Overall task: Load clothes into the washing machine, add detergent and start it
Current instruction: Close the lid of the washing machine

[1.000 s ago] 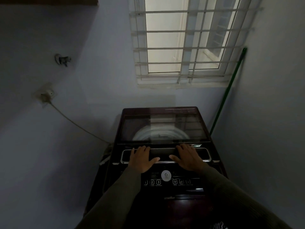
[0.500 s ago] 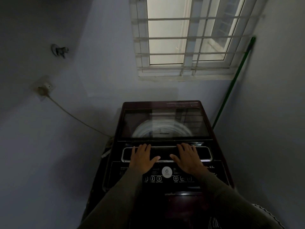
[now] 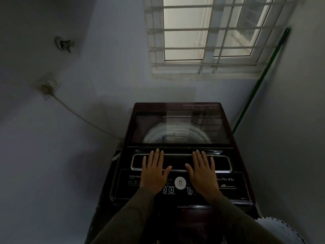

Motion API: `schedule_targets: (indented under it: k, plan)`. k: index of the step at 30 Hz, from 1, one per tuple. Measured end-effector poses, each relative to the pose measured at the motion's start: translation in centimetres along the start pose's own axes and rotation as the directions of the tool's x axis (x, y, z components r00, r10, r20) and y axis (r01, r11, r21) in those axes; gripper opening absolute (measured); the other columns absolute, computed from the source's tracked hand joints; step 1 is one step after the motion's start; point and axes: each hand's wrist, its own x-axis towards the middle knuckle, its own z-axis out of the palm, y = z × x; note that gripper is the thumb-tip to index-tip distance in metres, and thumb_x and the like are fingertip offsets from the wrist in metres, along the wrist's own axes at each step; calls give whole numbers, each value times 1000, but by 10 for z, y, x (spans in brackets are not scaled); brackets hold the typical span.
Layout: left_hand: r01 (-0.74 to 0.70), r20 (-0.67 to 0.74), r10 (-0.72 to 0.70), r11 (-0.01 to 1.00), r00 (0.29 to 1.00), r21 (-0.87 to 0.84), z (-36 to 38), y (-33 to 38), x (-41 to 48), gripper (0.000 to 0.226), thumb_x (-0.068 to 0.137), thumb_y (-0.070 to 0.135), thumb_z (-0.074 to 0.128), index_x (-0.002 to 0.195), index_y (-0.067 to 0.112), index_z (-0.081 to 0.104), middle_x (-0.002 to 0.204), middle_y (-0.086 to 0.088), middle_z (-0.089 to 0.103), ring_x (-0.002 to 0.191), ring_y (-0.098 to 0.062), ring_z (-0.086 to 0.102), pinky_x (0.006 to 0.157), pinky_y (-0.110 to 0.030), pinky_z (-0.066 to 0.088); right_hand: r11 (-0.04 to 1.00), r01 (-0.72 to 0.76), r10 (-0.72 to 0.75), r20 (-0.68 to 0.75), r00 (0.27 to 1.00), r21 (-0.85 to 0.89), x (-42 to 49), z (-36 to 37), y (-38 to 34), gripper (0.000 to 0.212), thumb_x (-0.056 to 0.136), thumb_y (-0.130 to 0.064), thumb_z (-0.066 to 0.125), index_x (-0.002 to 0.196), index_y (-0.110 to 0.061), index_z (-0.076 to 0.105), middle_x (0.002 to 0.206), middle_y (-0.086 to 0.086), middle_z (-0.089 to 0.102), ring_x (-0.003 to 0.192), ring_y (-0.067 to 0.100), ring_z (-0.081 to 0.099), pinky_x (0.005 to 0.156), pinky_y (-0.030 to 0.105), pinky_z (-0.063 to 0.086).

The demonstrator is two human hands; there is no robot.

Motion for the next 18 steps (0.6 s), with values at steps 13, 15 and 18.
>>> schedule_targets:
  k: [13,15,18]
  plan:
    - [21,42,-21,1000,999,2,2,0,5,76,98,65,8,154,16,26,161,-7,25,150,-26,15,117,-46,3,999,-17,15,-63,998,-42,1,8,0,68,101,-53,13,150,-9,31,160,10,26,150,24,16,119,52,16]
    - [21,30,-21,1000,999,-10,2,0,4,80,96,66,4,155,17,24,162,-7,22,151,-26,10,117,-45,-1,999,-17,15,-62,998,-36,1,7,0,69,101,-54,11,150,-9,29,160,9,25,150,24,15,119,51,15]
    - [11,9,-11,1000,1000,-17,0,1,4,93,85,72,-15,158,20,6,165,-3,2,150,-21,-13,117,-41,-15,999,-15,14,-52,999,-29,1,7,0,70,101,-55,7,150,-9,26,160,8,23,150,24,14,120,49,10]
